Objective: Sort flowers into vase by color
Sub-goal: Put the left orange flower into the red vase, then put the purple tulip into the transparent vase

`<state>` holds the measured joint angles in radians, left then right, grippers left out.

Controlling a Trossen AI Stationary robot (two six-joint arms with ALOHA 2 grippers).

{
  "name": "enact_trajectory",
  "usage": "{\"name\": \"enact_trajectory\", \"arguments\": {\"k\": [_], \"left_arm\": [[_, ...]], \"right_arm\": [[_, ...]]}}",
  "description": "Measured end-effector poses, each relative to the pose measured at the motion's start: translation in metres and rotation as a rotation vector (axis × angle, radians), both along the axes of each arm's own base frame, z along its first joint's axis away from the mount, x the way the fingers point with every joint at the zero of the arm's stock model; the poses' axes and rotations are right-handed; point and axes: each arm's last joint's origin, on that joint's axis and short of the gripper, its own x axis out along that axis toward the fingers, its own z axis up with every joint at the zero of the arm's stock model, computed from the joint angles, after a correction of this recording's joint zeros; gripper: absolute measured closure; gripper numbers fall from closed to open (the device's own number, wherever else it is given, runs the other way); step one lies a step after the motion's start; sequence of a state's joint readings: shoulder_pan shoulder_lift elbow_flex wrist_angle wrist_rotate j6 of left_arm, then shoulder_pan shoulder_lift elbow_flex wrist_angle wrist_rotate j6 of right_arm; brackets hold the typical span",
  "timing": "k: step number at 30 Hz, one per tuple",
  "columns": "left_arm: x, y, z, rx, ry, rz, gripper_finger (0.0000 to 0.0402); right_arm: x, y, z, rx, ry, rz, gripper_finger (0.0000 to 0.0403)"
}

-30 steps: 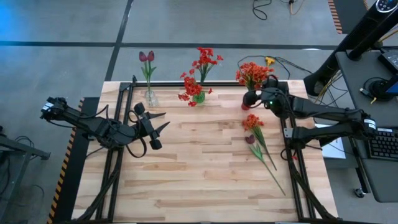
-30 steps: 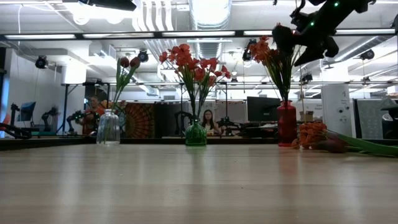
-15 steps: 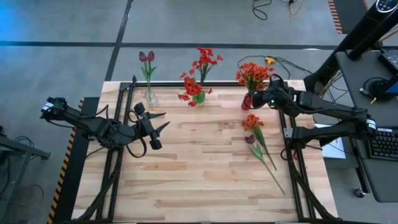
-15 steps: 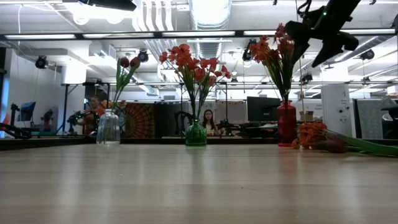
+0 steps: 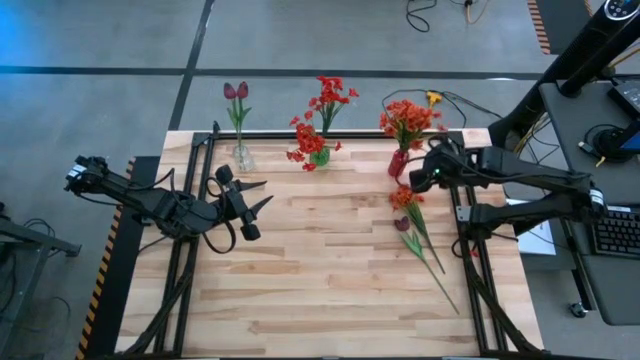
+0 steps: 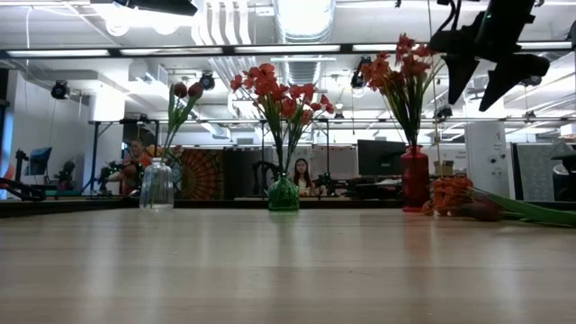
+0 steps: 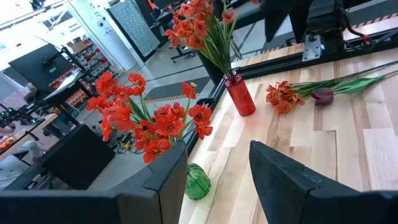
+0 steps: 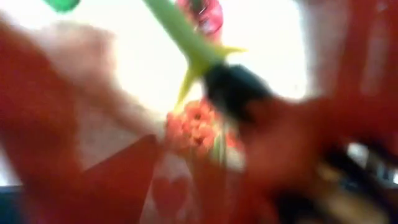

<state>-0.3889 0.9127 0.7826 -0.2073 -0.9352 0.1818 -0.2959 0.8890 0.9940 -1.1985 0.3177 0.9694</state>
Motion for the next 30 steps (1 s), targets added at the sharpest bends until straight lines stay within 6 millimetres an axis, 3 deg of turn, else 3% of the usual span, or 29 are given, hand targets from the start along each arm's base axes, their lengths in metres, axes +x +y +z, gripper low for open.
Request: {"name": "enact_trajectory", "arguments": {"k": [6, 12, 15, 18, 21, 24, 30], "left_arm": [[0.000, 0.000, 0.000, -0.002, -0.001, 0.008, 0.0245], [-0.009, 0.003, 0.006, 0.014, -0.009, 0.187, 0.0245], [-0.014, 0.003, 0.009, -0.043, 0.010, 0.191, 0.0245], [-0.018, 0.001, 0.014, -0.211, 0.057, 0.061, 0.0245], [-0.017, -0.007, 0.015, -0.434, 0.149, -0.190, 0.0245], [-0.016, -0.014, 0.011, -0.546, 0.218, -0.354, 0.0245], [-0.016, -0.015, -0.001, -0.642, 0.274, -0.283, 0.0245]], "right_arm": [[0.008, 0.015, -0.006, 0.082, 0.039, 0.076, 0.0112], [0.014, 0.034, -0.015, 0.182, 0.109, 0.098, 0.0115], [0.014, 0.044, -0.019, 0.209, 0.171, 0.115, 0.0115], [0.017, 0.053, -0.022, 0.236, 0.205, 0.176, 0.0115], [0.023, 0.064, -0.025, 0.255, 0.233, 0.281, 0.0117], [0.032, 0.076, -0.032, 0.245, 0.260, 0.364, 0.0121], [0.058, 0.100, -0.054, 0.249, 0.294, 0.488, 0.0124]]}}
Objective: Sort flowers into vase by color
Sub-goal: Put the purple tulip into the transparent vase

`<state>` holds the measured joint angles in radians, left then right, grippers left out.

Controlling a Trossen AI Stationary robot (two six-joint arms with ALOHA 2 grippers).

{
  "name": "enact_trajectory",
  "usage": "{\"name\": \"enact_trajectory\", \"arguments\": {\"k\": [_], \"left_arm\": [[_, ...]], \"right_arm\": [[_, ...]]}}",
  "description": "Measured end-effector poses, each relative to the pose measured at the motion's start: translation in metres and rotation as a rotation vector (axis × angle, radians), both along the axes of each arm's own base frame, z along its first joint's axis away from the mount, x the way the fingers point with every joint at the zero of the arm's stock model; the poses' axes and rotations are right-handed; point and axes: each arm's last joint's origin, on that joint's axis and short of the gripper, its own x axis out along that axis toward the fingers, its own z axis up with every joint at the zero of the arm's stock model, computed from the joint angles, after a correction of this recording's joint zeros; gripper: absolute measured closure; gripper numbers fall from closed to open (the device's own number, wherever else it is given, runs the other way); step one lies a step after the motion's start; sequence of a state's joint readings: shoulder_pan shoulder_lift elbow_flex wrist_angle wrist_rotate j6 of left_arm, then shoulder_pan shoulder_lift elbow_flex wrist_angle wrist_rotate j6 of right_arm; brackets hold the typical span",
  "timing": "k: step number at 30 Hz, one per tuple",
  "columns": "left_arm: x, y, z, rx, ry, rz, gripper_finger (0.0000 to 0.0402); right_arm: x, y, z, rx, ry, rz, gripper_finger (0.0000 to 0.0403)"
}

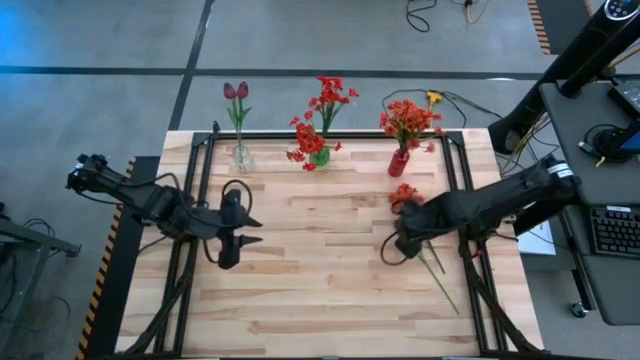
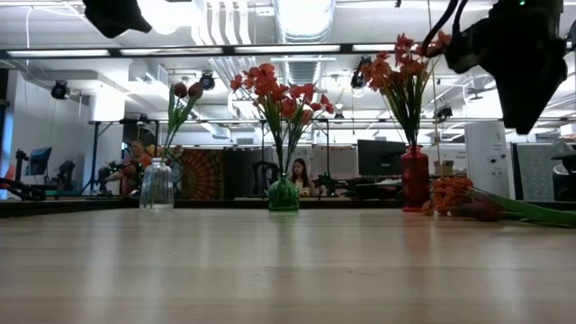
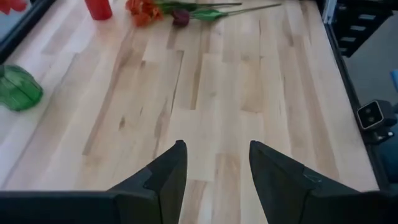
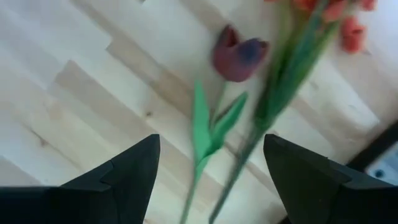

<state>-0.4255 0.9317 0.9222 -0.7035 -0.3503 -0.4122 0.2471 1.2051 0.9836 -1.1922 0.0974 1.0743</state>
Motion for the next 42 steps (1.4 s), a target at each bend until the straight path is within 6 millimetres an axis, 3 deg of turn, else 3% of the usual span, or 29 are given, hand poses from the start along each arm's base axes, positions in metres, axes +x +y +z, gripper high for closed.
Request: {"name": "enact_trajectory", "arguments": {"k": [8, 14, 27, 42], "left_arm": [[0.008, -0.003, -0.005, -0.005, 0.010, 0.050, 0.0245], [0.010, -0.012, -0.007, 0.070, -0.025, 0.099, 0.0245], [0.011, -0.027, -0.010, 0.098, -0.052, 0.099, 0.0245], [0.018, -0.029, -0.017, 0.165, -0.047, 0.153, 0.0245]], "right_arm": [[0.021, 0.012, -0.037, -0.036, 0.150, 0.057, 0.0133], [0.031, 0.014, -0.065, -0.007, 0.128, 0.105, 0.0147], [-0.002, 0.015, -0.094, 0.149, 0.273, 0.060, 0.0147], [-0.001, 0.022, -0.111, 0.168, 0.163, 0.062, 0.0206]]}}
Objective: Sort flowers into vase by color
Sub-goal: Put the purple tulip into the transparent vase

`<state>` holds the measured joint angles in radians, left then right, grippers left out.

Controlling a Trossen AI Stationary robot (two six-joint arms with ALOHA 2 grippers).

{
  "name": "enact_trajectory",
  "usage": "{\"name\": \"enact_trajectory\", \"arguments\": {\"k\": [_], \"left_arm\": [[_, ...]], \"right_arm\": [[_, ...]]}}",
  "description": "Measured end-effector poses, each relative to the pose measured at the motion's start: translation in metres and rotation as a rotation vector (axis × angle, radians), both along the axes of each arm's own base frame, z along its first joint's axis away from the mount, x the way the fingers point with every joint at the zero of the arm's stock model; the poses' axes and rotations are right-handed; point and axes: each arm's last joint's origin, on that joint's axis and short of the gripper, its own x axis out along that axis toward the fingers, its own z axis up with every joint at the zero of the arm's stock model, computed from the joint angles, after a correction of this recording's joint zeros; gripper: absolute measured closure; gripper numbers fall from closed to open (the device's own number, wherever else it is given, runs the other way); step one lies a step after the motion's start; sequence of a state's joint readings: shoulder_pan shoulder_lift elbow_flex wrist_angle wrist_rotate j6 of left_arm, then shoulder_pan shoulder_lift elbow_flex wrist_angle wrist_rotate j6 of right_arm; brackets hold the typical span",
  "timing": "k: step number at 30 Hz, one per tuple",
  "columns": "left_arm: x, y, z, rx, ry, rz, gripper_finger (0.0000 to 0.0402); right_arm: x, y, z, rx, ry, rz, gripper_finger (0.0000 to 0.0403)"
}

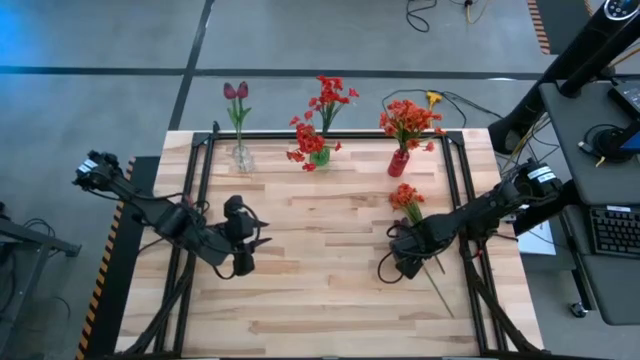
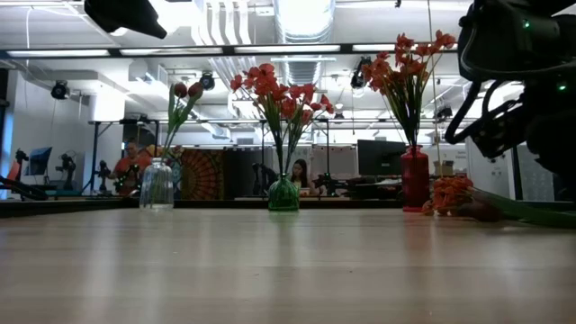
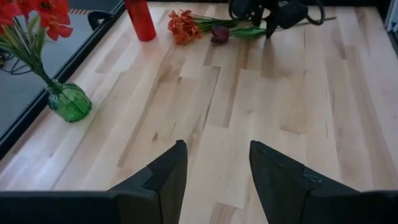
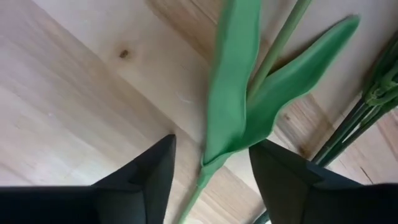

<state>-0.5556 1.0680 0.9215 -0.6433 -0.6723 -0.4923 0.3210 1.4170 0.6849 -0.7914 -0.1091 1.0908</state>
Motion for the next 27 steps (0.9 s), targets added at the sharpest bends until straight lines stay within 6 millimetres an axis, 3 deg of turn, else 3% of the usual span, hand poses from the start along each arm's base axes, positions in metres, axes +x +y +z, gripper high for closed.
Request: {"name": "enact_trajectory", "arguments": {"k": [16, 23, 27], "left_arm": [[0.031, -0.021, -0.028, 0.059, 0.079, -0.070, 0.0245], [0.051, -0.040, -0.037, 0.045, 0.022, -0.363, 0.0273], [0.053, -0.040, -0.046, 0.047, -0.054, -0.398, 0.0294]], "right_arm": [[0.002, 0.000, -0.001, -0.026, -0.027, -0.027, 0.0363], [0.002, 0.000, 0.006, -0.022, -0.062, -0.004, 0.0382], [0.009, 0.001, 0.023, 0.004, -0.182, 0.033, 0.0382]]}}
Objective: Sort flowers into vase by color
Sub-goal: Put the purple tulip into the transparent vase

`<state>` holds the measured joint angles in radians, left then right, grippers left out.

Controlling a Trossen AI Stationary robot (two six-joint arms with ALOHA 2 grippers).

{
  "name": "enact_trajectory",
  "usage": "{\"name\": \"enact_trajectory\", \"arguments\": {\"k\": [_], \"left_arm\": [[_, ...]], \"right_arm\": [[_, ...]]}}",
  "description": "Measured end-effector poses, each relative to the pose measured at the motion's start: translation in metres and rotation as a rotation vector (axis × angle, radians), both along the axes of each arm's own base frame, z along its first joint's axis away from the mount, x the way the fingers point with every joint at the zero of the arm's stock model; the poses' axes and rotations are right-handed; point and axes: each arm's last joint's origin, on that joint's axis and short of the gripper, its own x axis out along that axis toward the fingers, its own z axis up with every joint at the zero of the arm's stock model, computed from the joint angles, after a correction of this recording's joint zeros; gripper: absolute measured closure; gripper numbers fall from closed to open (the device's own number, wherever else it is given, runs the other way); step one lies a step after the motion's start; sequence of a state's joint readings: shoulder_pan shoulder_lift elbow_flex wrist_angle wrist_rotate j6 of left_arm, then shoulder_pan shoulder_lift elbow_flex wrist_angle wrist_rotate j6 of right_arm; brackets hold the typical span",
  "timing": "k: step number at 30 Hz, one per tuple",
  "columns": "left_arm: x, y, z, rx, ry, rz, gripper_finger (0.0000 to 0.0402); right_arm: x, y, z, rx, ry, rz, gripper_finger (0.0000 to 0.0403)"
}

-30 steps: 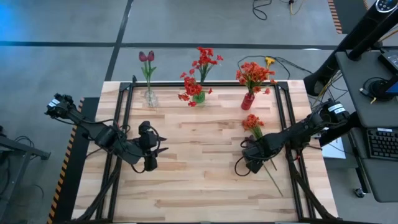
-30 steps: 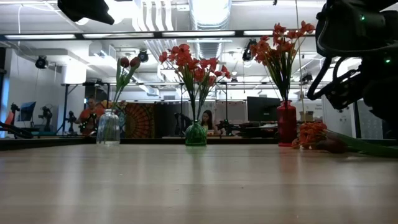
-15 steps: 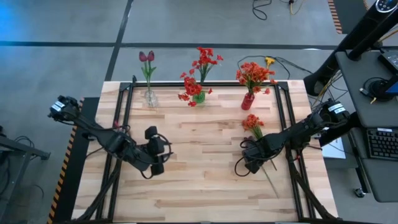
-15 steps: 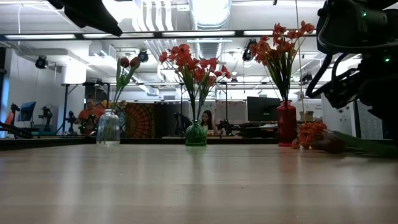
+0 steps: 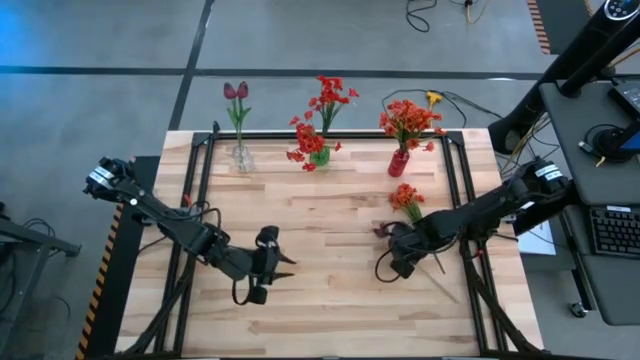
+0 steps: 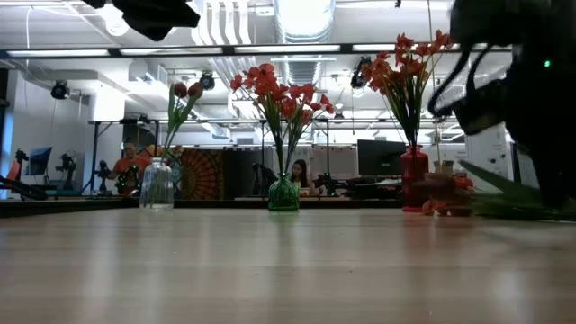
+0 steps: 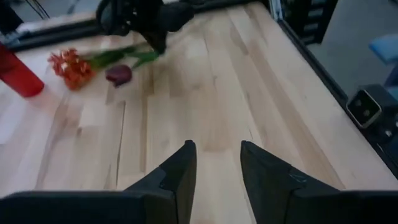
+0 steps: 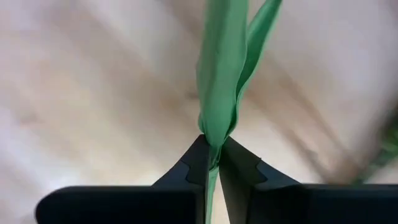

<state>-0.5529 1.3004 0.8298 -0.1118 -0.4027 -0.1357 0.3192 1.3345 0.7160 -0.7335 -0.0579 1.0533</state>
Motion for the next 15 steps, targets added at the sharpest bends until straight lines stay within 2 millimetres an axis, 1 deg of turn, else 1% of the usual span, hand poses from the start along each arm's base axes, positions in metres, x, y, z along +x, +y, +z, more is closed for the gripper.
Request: {"name": "enact_trajectory", "arguments": {"k": [3, 9, 11, 15], "left_arm": [[-0.003, 0.002, -0.007, -0.038, -0.071, 0.002, 0.0302], [-0.006, 0.006, -0.025, -0.120, -0.233, 0.000, 0.0306], [-0.007, 0.011, -0.029, -0.143, -0.279, 0.015, 0.0306], [-0.004, 0.024, -0.033, -0.176, -0.334, 0.073, 0.0304]], "right_arm": [[0.009, 0.003, 0.012, 0.050, -0.160, 0.063, 0.0383], [0.035, 0.011, 0.044, 0.107, -0.612, 0.239, 0.0383], [0.043, 0.010, 0.053, 0.094, -0.750, 0.288, 0.0383], [0.059, 0.004, 0.068, 0.012, -0.980, 0.387, 0.0383]]}}
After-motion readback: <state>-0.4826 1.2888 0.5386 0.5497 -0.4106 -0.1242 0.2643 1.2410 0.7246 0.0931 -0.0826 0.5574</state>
